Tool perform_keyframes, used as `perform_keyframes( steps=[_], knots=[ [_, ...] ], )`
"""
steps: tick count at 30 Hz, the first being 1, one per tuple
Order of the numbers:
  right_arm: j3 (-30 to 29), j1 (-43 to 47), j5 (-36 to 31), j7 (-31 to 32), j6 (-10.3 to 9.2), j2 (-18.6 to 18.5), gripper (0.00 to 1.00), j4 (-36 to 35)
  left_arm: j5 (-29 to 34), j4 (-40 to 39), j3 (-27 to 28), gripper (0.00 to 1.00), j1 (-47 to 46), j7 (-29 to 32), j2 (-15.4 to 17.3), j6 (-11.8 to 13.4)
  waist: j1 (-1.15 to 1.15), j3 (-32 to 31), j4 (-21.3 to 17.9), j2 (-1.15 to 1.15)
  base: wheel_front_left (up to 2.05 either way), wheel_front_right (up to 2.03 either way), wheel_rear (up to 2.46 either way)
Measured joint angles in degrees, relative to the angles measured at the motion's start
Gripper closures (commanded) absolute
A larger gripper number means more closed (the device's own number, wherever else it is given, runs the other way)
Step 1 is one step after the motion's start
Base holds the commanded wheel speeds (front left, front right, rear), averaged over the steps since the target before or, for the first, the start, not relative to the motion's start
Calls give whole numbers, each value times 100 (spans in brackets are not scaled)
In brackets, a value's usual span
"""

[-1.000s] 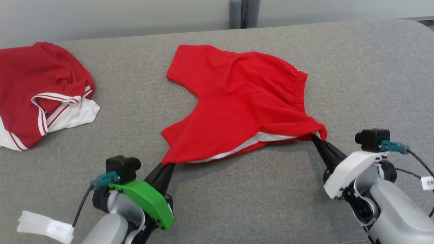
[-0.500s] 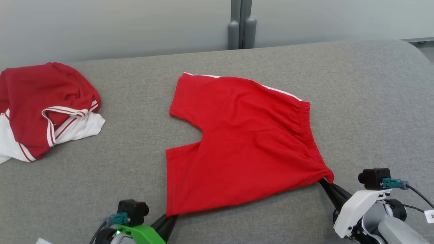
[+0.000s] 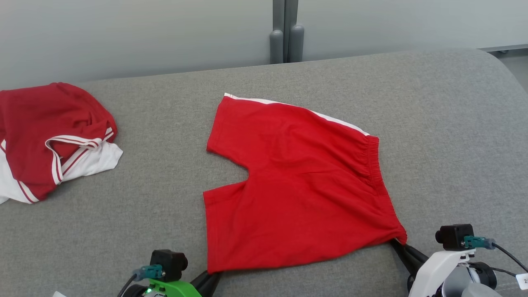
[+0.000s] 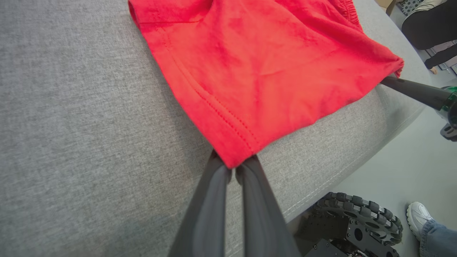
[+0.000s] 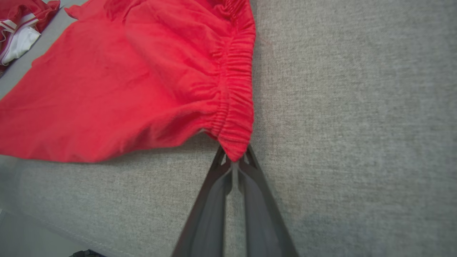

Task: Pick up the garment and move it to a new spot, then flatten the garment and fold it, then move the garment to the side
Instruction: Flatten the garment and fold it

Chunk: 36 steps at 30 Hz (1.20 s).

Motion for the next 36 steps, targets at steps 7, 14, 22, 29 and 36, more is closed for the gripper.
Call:
perform_keyframes(
  steps=[7, 14, 22, 29, 36],
  knots=[
    [-14, -2, -8, -162, -1, 7, 0, 34, -18, 148, 113, 100, 107, 7, 0, 149, 0, -19, -15, 0, 0, 0, 0],
    [-11, 6, -125, -263, -1, -85, 0, 83, -12, 92, 192, 0, 132, -64, 32, 313, 0, 7, -34, 0, 0, 0, 0],
    [-87, 198, -137, -450, -26, -205, 0, 47, 2, -74, 305, 0, 400, -108, 192, 452, 0, 62, -79, 0, 0, 0, 0],
    [-220, 216, -202, -613, -125, -396, 0, -280, 2, -411, 533, 0, 455, -286, 247, 572, 0, 12, -106, 0, 0, 0, 0],
    [-420, 219, -237, -699, -280, -654, 0, -536, 83, -552, 760, 0, 572, -305, 570, 742, 0, -113, -149, 0, 0, 0, 0]
  ],
)
